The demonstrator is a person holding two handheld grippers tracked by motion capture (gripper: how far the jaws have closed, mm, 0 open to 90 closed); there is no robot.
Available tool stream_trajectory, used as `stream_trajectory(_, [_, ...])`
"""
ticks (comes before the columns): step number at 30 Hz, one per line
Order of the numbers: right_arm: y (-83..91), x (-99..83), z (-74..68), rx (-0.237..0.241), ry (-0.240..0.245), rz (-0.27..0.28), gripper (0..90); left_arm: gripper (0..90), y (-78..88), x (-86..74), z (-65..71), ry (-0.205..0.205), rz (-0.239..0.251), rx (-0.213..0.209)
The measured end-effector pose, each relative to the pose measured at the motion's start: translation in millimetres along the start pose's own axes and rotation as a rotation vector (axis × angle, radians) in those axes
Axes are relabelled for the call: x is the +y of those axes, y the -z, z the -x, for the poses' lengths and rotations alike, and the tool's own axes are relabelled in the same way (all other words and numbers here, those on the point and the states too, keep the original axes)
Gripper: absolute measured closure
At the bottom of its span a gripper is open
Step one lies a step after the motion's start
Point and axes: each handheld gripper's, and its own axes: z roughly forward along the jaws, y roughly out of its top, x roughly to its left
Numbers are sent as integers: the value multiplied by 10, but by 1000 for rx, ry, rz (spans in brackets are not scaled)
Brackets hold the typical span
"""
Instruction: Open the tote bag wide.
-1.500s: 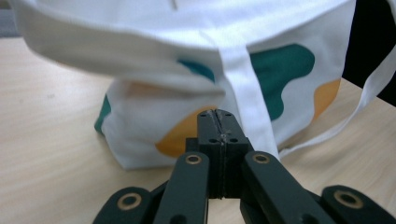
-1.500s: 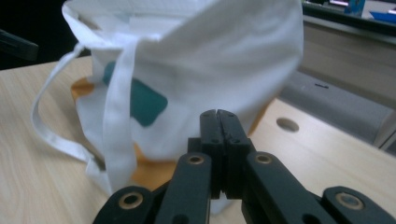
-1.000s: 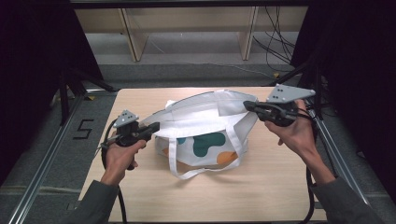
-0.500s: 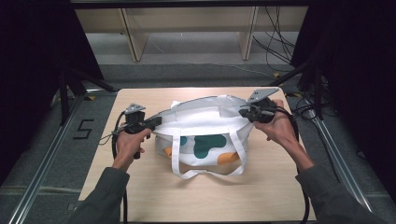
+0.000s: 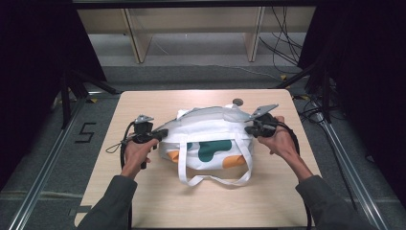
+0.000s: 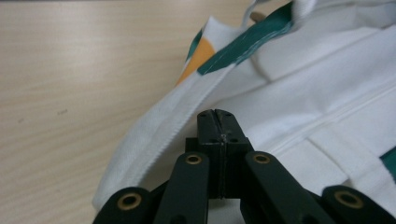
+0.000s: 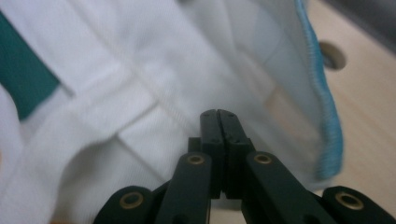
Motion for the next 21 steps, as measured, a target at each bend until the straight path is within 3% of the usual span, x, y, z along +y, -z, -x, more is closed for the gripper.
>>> stream_trajectory(2, [50, 181, -4, 3, 9, 63, 891, 892, 4, 132, 65, -20, 8, -9])
stream_trajectory(3, [50, 181, -4, 3, 9, 63, 891, 892, 4, 132, 65, -20, 8, -9])
stream_trajectory(4, [-1, 315, -48, 14, 19, 94, 884, 891, -14, 182, 108, -27, 6, -21])
stream_trajectory(6, [-80, 403, -77, 23, 25, 94, 884, 886, -65, 239, 170, -30, 3, -43])
stream_trajectory(9, [-225, 497, -100, 48, 25, 48, 891, 883, -181, 300, 246, -46, -24, -70])
stream_trajectory(13, [-326, 472, -117, 104, 38, -4, 900, 892, -330, 348, 222, -37, -61, -73])
stream_trajectory(14, [-317, 453, -130, 133, 34, -20, 900, 893, -416, 365, 170, -16, -78, -59])
stream_trajectory(15, [-304, 433, -134, 157, 38, -24, 900, 894, -416, 365, 170, -16, -78, -59])
stream_trajectory(16, [-283, 416, -135, 202, 52, -25, 900, 894, -481, 385, 116, -20, -100, -31])
stream_trajectory(18, [-203, 372, -199, 257, 36, -60, 900, 894, -509, 390, 98, 1, -97, -27])
stream_trajectory(19, [-178, 333, -240, 274, 63, -52, 900, 895, -563, 383, 55, 34, -92, -26])
stream_trajectory(21, [-161, 307, -269, 290, 77, -54, 900, 895, -593, 373, 43, 37, -102, -21])
